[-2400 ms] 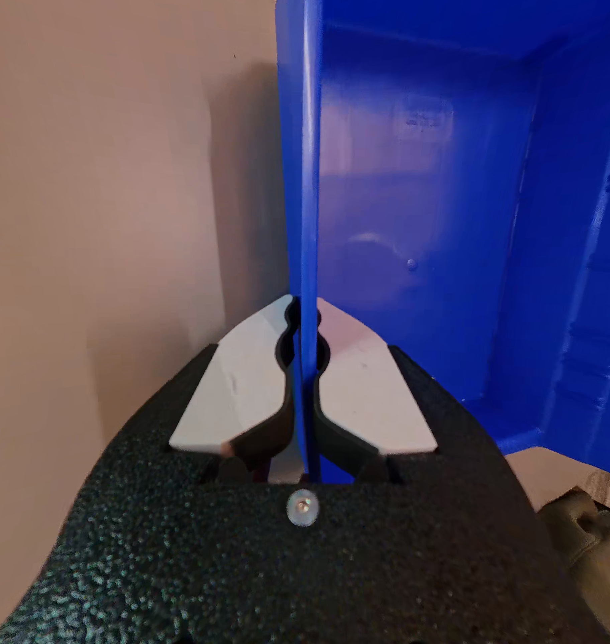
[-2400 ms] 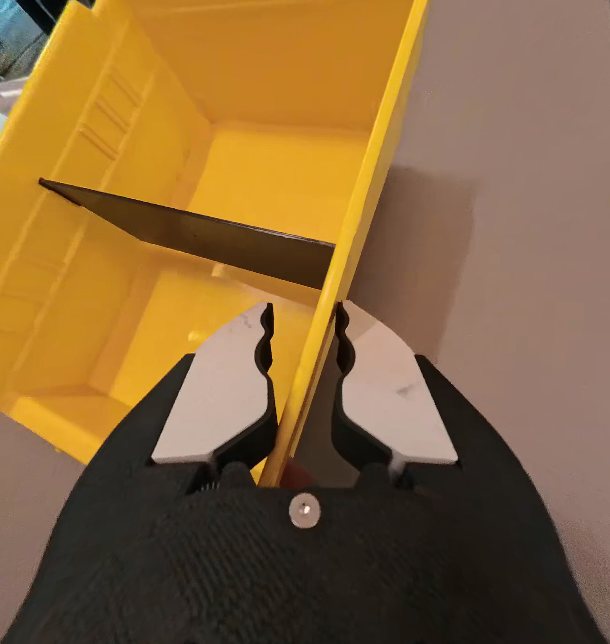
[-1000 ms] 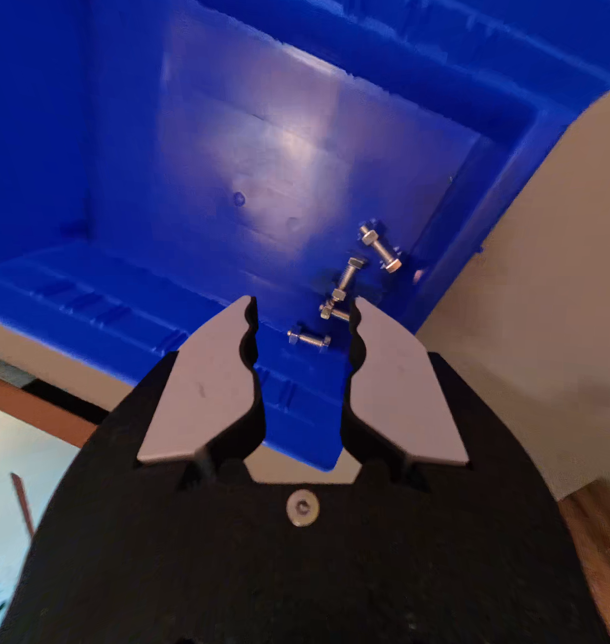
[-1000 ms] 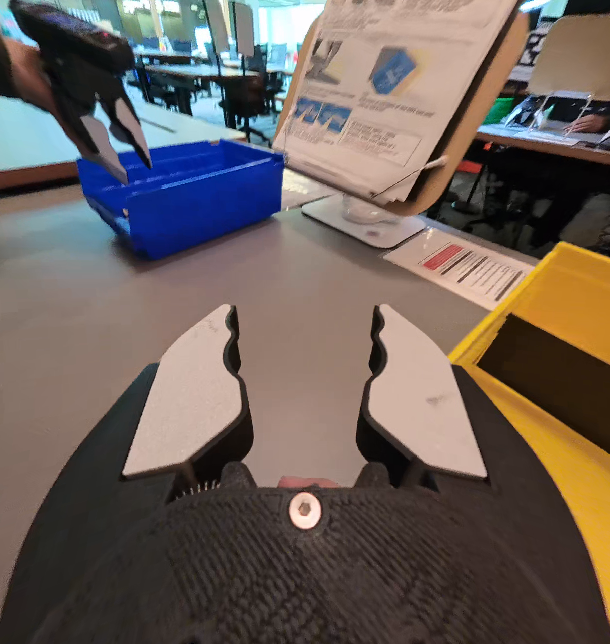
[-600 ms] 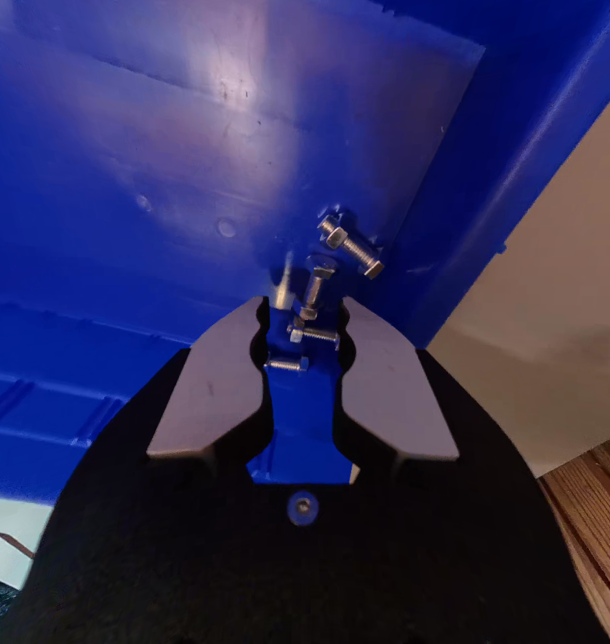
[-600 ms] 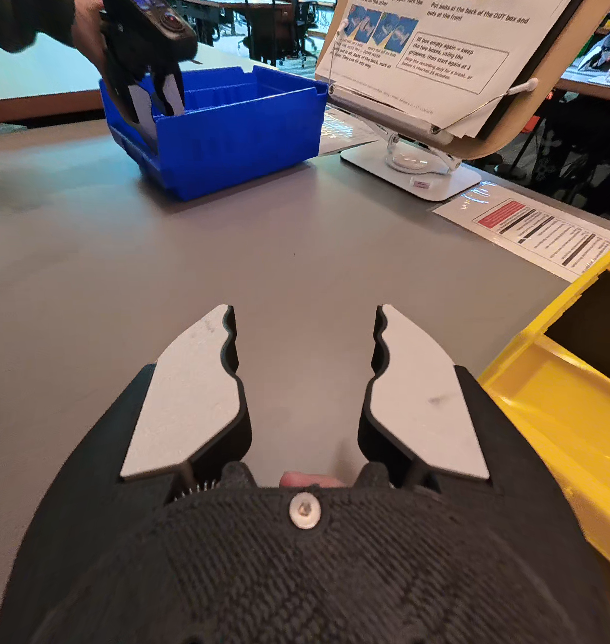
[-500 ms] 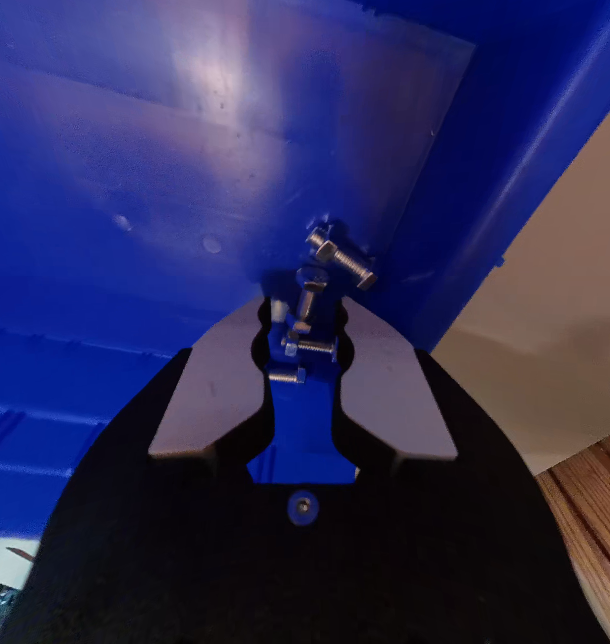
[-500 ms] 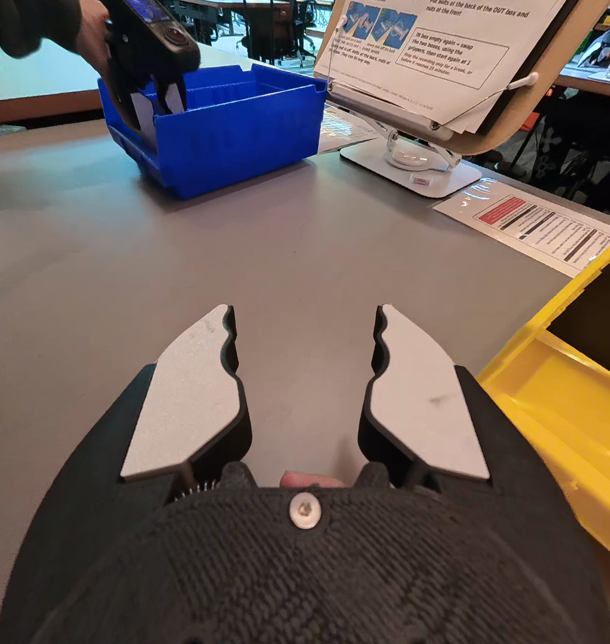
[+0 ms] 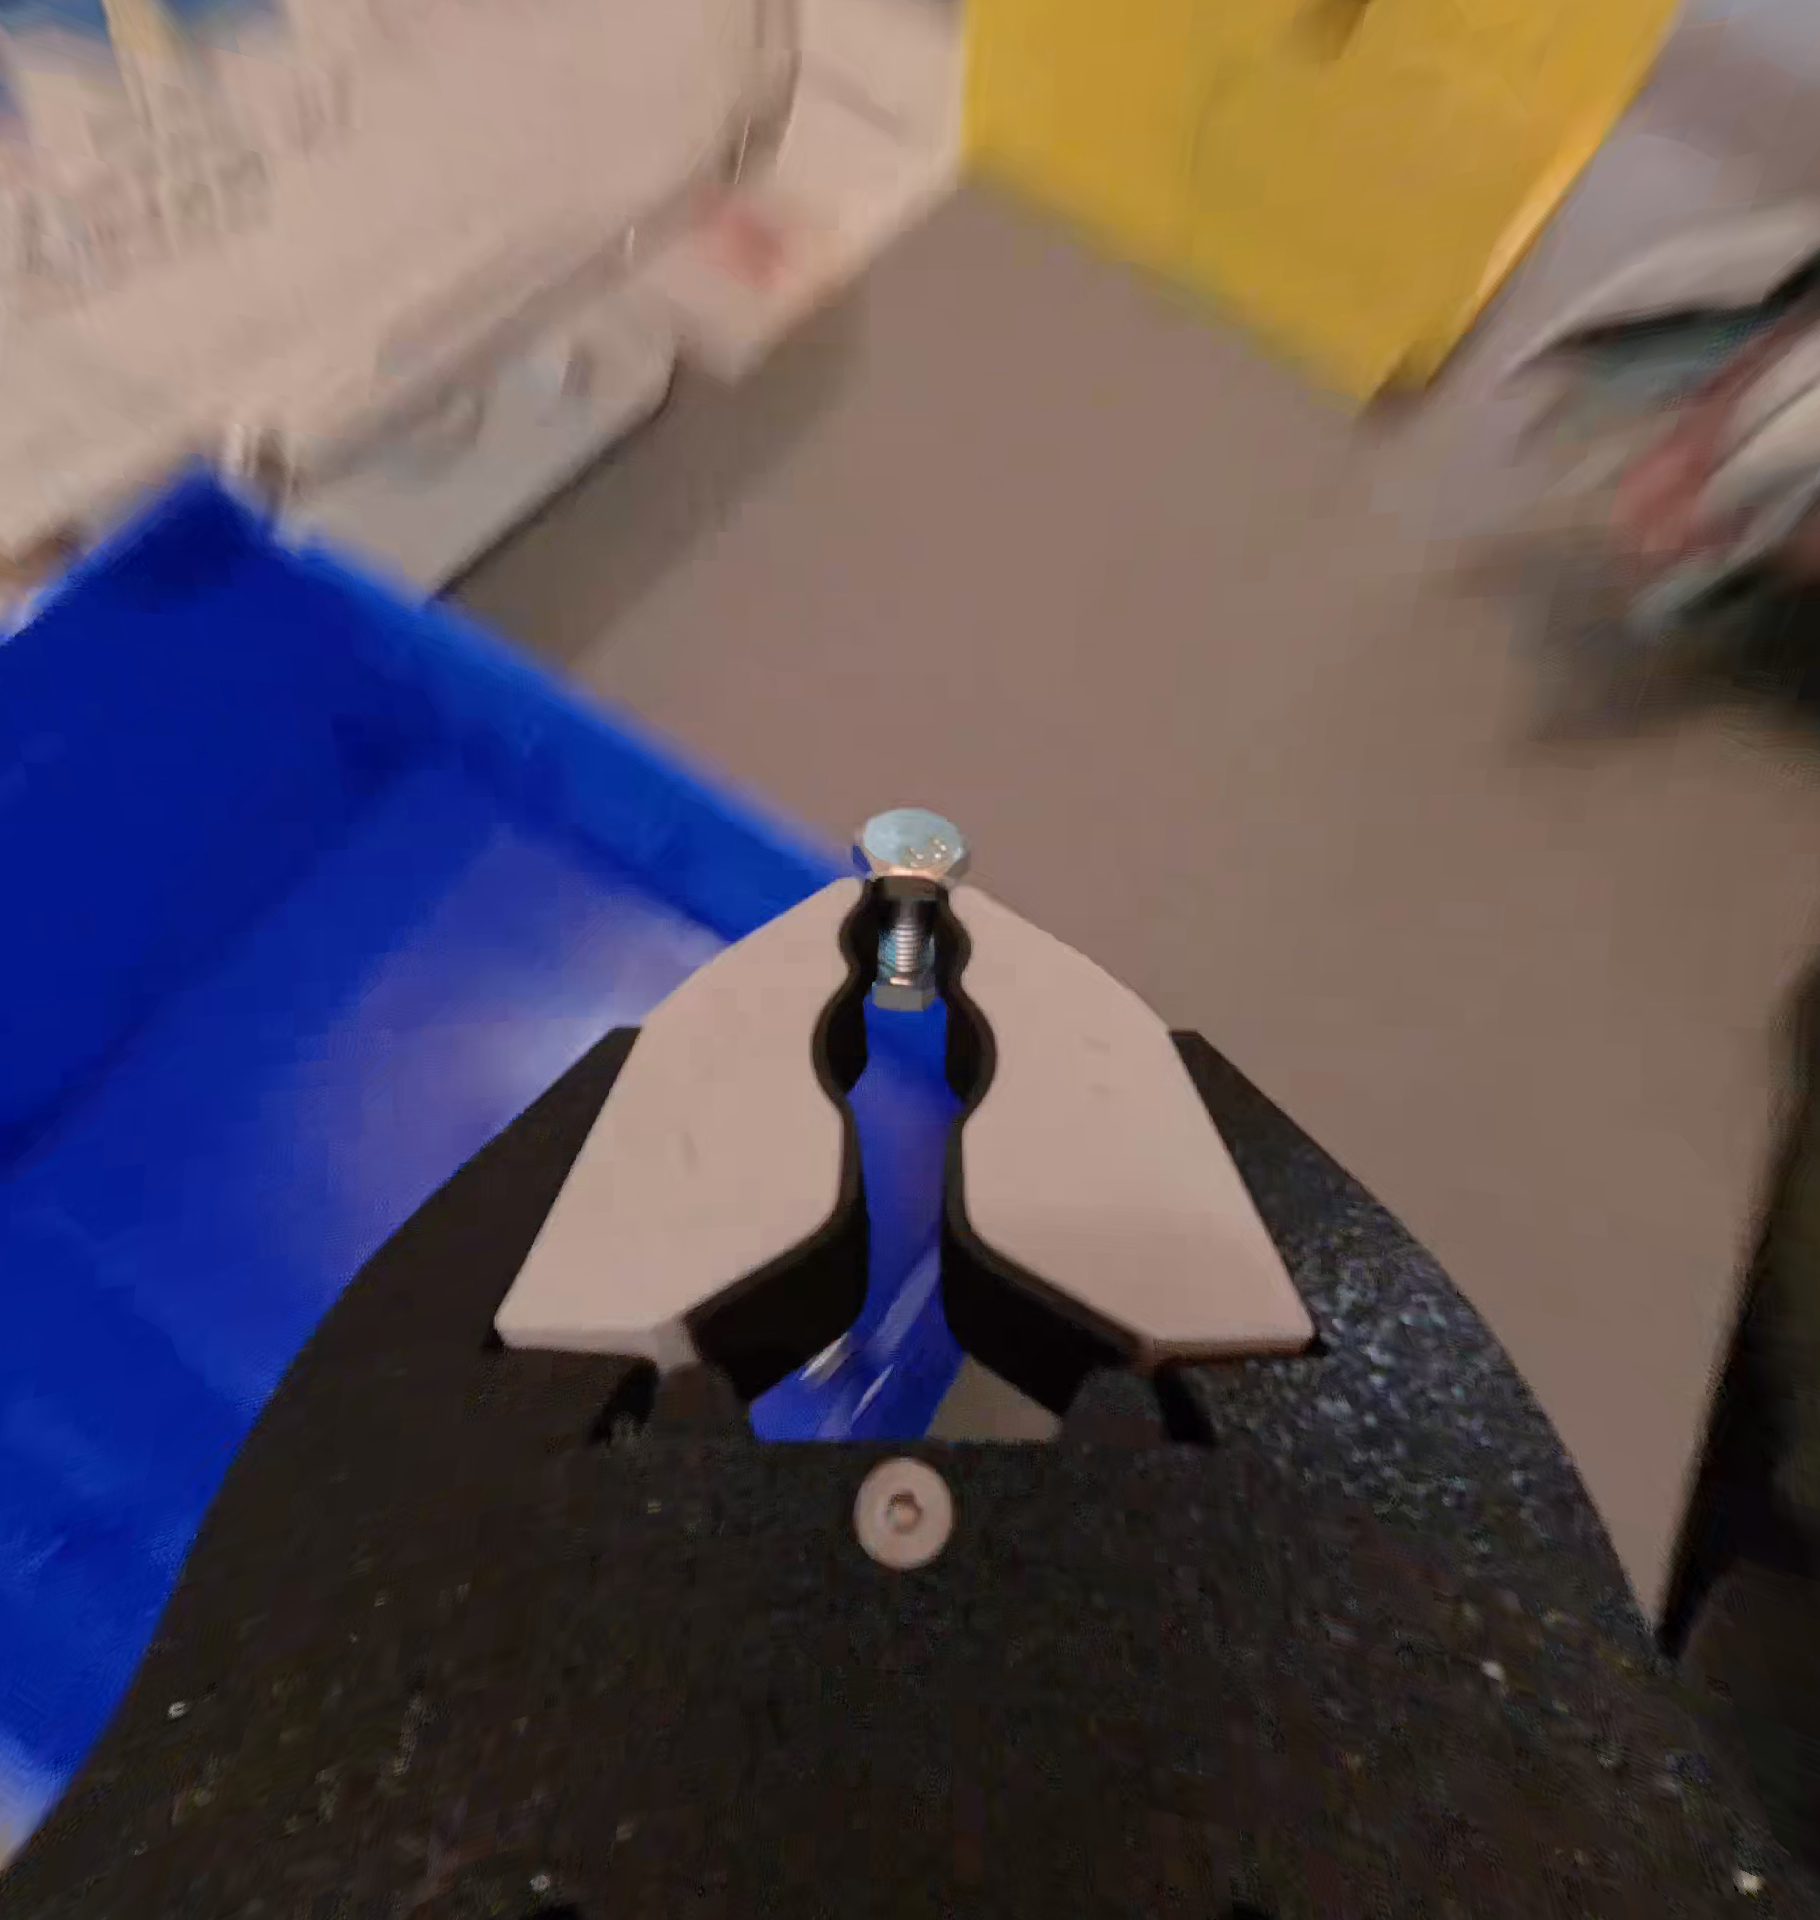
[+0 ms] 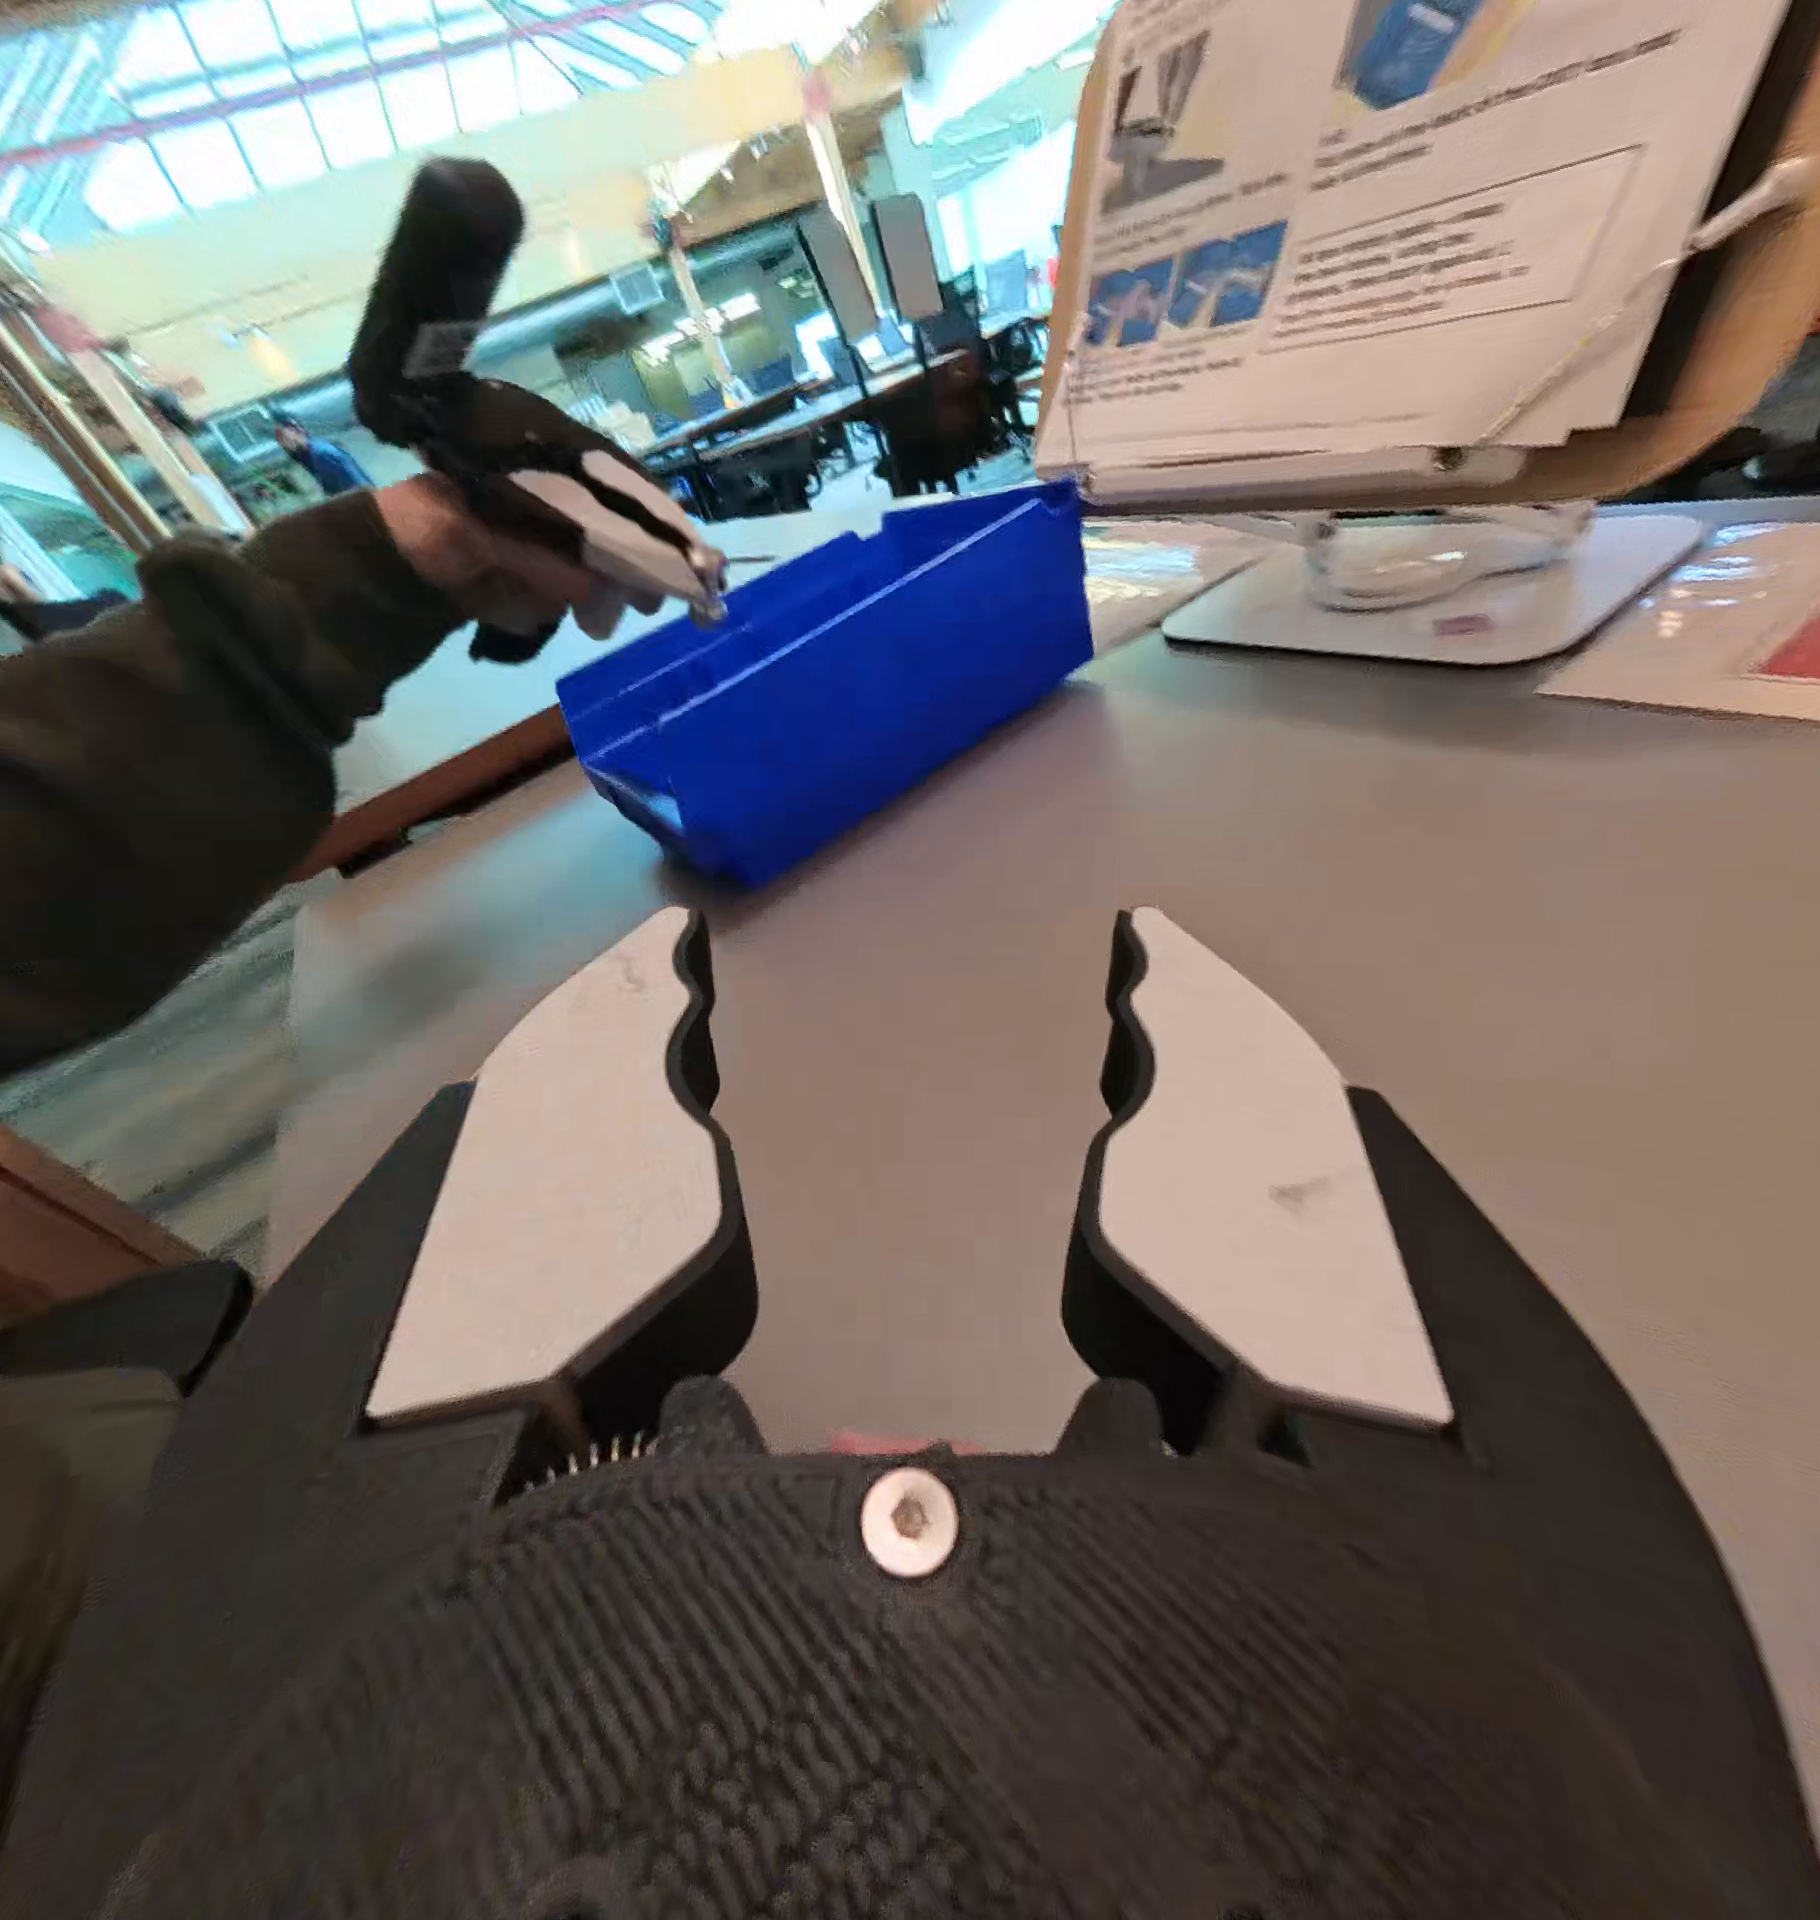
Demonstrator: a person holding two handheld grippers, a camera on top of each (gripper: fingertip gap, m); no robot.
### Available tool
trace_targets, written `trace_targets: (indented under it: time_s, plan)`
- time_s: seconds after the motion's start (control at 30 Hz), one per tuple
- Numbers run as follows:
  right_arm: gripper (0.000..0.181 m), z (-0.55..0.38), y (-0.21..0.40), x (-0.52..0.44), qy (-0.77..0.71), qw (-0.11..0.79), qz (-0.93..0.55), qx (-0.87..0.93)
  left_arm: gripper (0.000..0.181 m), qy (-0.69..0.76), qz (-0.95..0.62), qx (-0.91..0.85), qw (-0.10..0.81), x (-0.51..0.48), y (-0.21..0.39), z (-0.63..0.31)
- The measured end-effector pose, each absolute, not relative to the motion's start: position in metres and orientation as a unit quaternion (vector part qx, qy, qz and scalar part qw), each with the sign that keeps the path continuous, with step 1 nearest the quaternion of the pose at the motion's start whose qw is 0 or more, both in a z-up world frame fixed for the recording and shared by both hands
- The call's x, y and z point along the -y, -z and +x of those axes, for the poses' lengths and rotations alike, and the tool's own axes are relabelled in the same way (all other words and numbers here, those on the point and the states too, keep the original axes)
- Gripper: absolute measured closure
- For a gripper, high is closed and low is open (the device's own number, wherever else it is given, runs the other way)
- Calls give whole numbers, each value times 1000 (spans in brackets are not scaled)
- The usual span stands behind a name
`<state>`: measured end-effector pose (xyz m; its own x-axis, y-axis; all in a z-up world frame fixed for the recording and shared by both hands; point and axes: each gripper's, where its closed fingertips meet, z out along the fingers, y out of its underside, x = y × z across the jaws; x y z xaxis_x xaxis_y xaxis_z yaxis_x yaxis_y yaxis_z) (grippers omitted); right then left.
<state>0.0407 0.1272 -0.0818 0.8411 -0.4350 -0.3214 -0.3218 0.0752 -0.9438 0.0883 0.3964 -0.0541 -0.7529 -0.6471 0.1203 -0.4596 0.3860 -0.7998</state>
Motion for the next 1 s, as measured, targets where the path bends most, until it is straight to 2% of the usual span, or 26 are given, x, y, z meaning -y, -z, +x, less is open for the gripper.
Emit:
trace_targets:
  time_s: [0.03, 0.1, 0.3, 0.53, 0.73, 0.87, 1.0]
  plan:
    - [107, 45, 79, -137, 55, 682, -677, -274, 172, 503, -333, -791, 100, -378, 32, 82]
    - [98, 50, 66, -160, 120, 697, -670, -226, 172, 599, -329, -726, 71, -343, 0, 67]
    - [122, 25, 12, -223, 322, 715, -621, -16, 172, 691, -324, -643, -63, -262, -7, 27]
    - [144, 9, 17, -232, 368, 691, -621, 40, 172, 703, -340, -604, -159, -228, 11, 17]
    - [149, 9, 22, -227, 415, 664, -620, 45, 172, 692, -359, -597, -189, -218, 19, 15]
    - [163, 12, 27, -230, 434, 648, -624, 43, 172, 693, -378, -581, -197, -216, 20, 18]
    - [166, 15, 26, -230, 436, 645, -627, 19, 172, 701, -372, -584, -171, -218, 20, 19]
